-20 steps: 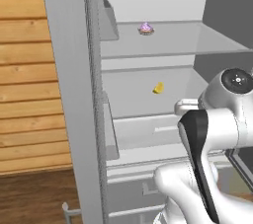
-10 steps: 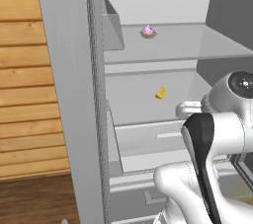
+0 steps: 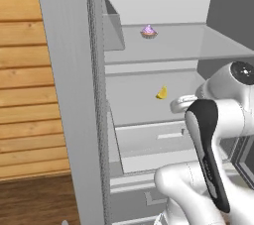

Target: Grab a lemon wedge from the fridge and one ice cube from the ice bowl, and put them in the glass of lemonade.

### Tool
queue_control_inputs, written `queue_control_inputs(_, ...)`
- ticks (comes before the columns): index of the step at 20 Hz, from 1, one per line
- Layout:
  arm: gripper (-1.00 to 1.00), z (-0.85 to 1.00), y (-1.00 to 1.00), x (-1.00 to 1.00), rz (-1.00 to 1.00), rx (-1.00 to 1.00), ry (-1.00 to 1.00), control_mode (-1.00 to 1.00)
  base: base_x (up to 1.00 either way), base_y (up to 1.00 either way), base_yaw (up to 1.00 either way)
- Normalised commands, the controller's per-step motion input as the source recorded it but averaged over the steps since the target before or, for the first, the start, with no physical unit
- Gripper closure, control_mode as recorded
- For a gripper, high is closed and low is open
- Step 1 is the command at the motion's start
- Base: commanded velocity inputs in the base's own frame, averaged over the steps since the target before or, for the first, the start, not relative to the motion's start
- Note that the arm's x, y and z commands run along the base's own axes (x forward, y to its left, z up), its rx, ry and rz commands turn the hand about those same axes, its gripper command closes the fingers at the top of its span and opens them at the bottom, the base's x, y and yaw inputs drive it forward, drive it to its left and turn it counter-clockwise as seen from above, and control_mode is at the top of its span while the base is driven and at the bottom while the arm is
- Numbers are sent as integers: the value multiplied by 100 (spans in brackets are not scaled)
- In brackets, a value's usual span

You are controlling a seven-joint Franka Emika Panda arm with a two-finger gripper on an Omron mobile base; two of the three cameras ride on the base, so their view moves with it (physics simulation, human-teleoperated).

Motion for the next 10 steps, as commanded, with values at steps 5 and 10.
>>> queue_control_inputs(5, -100, -7, 7, 57, -8, 0, 0, -100, 0, 0, 0)
queue_control_inputs(10, -100, -72, 0, 55, -13, 0, 2, -100, 0, 0, 0)
